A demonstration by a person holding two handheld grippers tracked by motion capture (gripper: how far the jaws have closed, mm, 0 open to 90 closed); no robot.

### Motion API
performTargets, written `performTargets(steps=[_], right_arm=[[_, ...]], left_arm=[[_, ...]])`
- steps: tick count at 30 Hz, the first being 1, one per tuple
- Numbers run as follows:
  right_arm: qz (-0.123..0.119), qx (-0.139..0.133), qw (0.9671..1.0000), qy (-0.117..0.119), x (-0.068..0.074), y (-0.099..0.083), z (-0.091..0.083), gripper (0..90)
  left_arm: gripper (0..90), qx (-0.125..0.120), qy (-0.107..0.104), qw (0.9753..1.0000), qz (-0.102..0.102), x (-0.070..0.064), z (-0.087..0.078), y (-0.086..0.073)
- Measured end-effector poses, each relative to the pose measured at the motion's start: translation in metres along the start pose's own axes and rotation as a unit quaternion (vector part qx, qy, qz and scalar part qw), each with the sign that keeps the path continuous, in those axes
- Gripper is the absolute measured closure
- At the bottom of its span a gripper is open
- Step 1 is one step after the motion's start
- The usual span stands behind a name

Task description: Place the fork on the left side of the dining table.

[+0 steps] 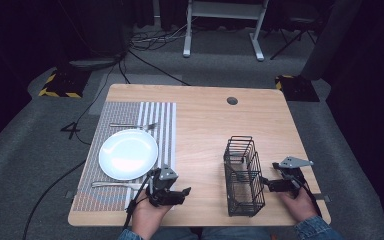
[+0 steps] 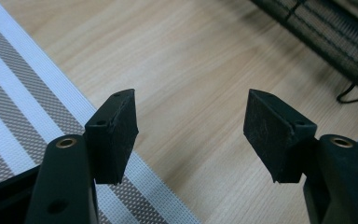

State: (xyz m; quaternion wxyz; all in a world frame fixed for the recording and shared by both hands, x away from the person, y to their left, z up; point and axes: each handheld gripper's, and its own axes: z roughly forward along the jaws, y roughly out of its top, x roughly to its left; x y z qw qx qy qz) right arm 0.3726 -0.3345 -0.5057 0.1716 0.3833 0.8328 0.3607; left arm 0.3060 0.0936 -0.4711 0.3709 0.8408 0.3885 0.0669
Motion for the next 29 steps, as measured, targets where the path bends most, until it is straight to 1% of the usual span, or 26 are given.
performTargets(steps=[1,2,3,5,8,10,12,13,15,17,19,20,22,23,24,25,29], right_arm=[[0.000,0.000,1.0000,0.000,0.000,0.000,0.000,15.3],[0.000,0.000,1.0000,0.000,0.000,0.000,0.000,15.3],[0.000,0.000,1.0000,0.000,0.000,0.000,0.000,15.3],[0.000,0.000,1.0000,0.000,0.000,0.000,0.000,15.3],[0.001,0.000,1.0000,0.000,0.000,0.000,0.000,15.3],[0.000,0.000,1.0000,0.000,0.000,0.000,0.000,15.3],[0.000,0.000,1.0000,0.000,0.000,0.000,0.000,15.3],[0.001,0.000,1.0000,0.000,0.000,0.000,0.000,15.3],[0.000,0.000,1.0000,0.000,0.000,0.000,0.000,15.3],[0.000,0.000,1.0000,0.000,0.000,0.000,0.000,15.3],[0.000,0.000,1.0000,0.000,0.000,0.000,0.000,15.3],[0.000,0.000,1.0000,0.000,0.000,0.000,0.000,15.3],[0.000,0.000,1.0000,0.000,0.000,0.000,0.000,15.3],[0.000,0.000,1.0000,0.000,0.000,0.000,0.000,15.3],[0.000,0.000,1.0000,0.000,0.000,0.000,0.000,15.3],[0.000,0.000,1.0000,0.000,0.000,0.000,0.000,15.3],[0.000,0.000,1.0000,0.000,0.000,0.000,0.000,15.4]], left_arm=[[35.7,0.006,0.000,1.0000,0.002,-0.001,0.002,0.000],[35.7,0.006,0.000,1.0000,0.002,-0.001,0.002,0.000],[35.7,0.015,-0.001,0.9999,0.007,-0.003,0.007,-0.002],[35.6,0.026,-0.005,0.9996,0.010,-0.005,0.013,-0.003],[35.7,0.039,-0.005,0.9989,0.025,-0.010,0.018,-0.003],[35.6,0.041,-0.002,0.9986,0.034,-0.013,0.021,-0.003],[35.3,0.044,-0.001,0.9985,0.034,-0.014,0.023,-0.003],[35.1,0.049,-0.003,0.9979,0.042,-0.017,0.026,-0.003],[34.6,0.056,-0.003,0.9972,0.048,-0.019,0.029,-0.003],[32.9,0.053,0.003,0.9967,0.061,-0.023,0.032,-0.004],[31.4,0.053,0.005,0.9965,0.064,-0.024,0.032,-0.004],[29.4,0.049,0.010,0.9956,0.079,-0.026,0.035,-0.005],[24.1,0.035,0.021,0.9946,0.095,-0.029,0.039,-0.008],[18.9,0.029,0.022,0.9953,0.090,-0.029,0.041,-0.009],[14.4,0.014,0.023,0.9958,0.088,-0.029,0.045,-0.011],[11.2,0.012,0.022,0.9959,0.087,-0.030,0.046,-0.011],[9.4,0.013,0.024,0.9960,0.085,-0.031,0.047,-0.011]])
